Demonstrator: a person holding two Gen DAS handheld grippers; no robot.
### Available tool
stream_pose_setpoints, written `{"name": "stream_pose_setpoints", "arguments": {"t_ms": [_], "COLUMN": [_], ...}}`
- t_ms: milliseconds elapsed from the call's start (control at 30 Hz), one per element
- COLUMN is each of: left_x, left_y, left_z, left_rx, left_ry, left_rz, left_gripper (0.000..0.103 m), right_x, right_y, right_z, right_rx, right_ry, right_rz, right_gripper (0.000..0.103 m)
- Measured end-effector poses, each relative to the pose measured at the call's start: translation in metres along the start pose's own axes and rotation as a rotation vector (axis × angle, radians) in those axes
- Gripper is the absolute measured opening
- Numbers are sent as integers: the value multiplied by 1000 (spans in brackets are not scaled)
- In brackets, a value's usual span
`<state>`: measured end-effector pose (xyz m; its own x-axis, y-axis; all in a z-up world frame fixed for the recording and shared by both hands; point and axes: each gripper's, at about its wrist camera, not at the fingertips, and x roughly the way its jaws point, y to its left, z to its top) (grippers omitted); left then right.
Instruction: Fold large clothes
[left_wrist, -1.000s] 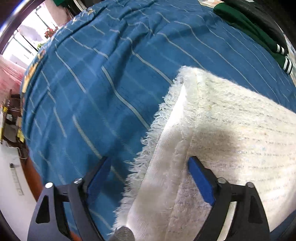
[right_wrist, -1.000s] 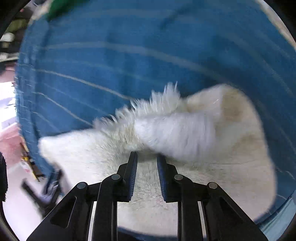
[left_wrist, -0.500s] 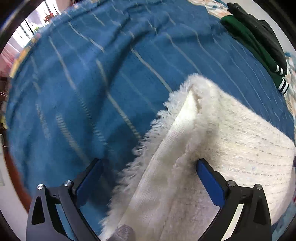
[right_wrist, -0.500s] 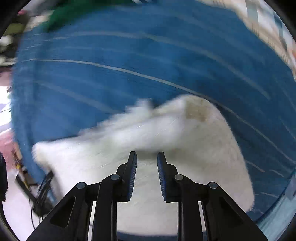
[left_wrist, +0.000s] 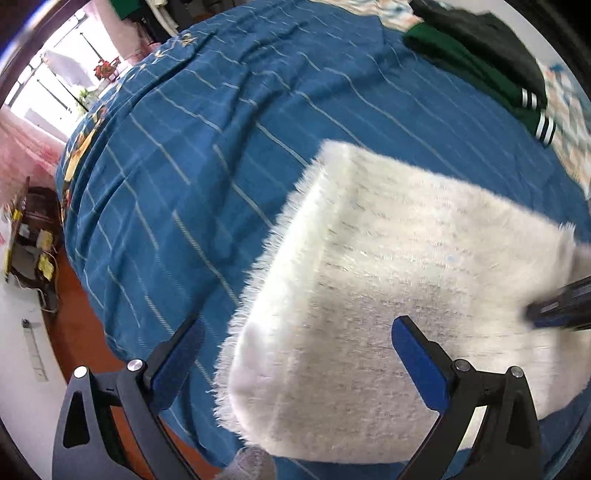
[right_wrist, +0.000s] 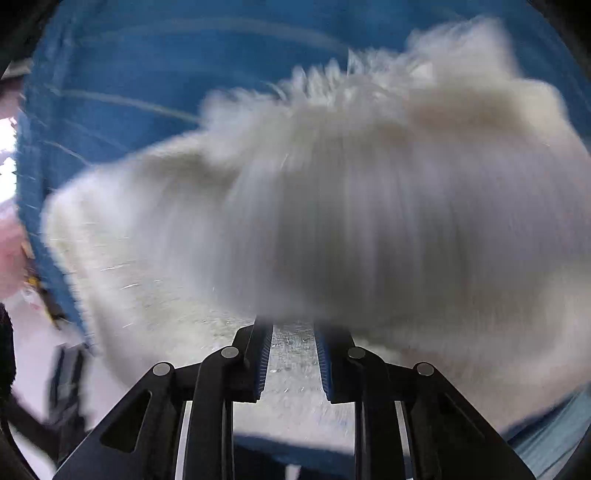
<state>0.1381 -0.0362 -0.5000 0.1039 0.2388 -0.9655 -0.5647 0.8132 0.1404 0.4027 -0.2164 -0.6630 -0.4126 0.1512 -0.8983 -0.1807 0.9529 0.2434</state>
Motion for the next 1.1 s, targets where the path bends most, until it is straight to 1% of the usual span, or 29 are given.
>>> {"name": "stream_pose_setpoints", "arguments": {"t_ms": [33,67,100,133,167,200,267,300,367,400,433,467,500,533,567,600,633,667,700,733,767,800,833,900,933,967,1000,1033,1100], "left_x": [5,10,16,26,35,45,57,59,62,64,67,68,70,70,68,65,56,45,31,15,-2,-14,-26,-34,-32,-29,-21,-10,14], "left_y": [-5,-8,-12,-16,-20,-23,-25,-25,-22,-20,-16,-13,-10,-8,-8,-9,-11,-14,-22,-30,-44,-56,-73,-108,-131,-141,-156,-170,-190], "left_z": [-1,-2,-2,-3,-4,-4,-4,-3,2,5,9,10,13,15,17,19,20,21,21,21,21,21,20,19,18,15,16,18,23], "left_rx": [17,31,47,66,86,101,106,104,92,87,72,62,48,54,63,68,74,85,102,123,149,166,184,206,215,220,225,236,266], "left_ry": [-6,-13,-11,-5,5,17,6,-4,-22,-18,-7,-3,6,28,37,42,35,20,-3,-31,-59,-75,-88,-83,-73,-65,-52,-34,1], "left_rz": [8,22,35,47,61,66,44,31,-1,-20,-48,-63,-82,-97,-98,-88,-69,-61,-66,-79,-78,-81,-105,-124,-139,-141,-140,-143,-101], "left_gripper": [103,103,103,103,103,103,103,103,103,103,103,103,103,103,103,103,103,103,103,103,103,103,103,103,103,103,103,103,103], "right_x": [-22,-46,-61,-72,-73,-62,-15,-14,-18,-20,-24,-33,-47,-68,-82,-98,-108,-118,-124,-125,-118,-113,-104,-75,-52,-33,-15,-3,17], "right_y": [-4,-10,-17,-26,-35,-46,-55,-50,-44,-43,-46,-53,-64,-83,-93,-108,-122,-142,-163,-184,-204,-226,-243,-263,-265,-271,-271,-278,-286], "right_z": [-5,-9,-9,-6,2,10,34,41,54,56,55,51,46,37,24,2,-18,-45,-75,-91,-118,-132,-152,-178,-187,-186,-187,-185,-174], "right_rx": [2,6,18,36,49,64,55,41,50,35,38,53,64,78,96,124,154,198,255,294,356,416,484,573,610,634,652,678,705], "right_ry": [-56,-131,-186,-240,-267,-252,-156,-162,-82,-66,-64,-75,-111,-171,-231,-310,-371,-440,-491,-511,-518,-513,-517,-538,-551,-575,-599,-634,-685], "right_rz": [32,44,25,-12,-54,-88,-79,-86,-116,-116,-95,-47,14,88,151,222,262,288,299,309,320,323,339,403,434,500,548,587,672], "right_gripper": [23,23,23,23,23,23,22,22,22,22,23,23,24,25,36,44,64,76,77,77,77,77,77,77,77,77,77,77,77]}}
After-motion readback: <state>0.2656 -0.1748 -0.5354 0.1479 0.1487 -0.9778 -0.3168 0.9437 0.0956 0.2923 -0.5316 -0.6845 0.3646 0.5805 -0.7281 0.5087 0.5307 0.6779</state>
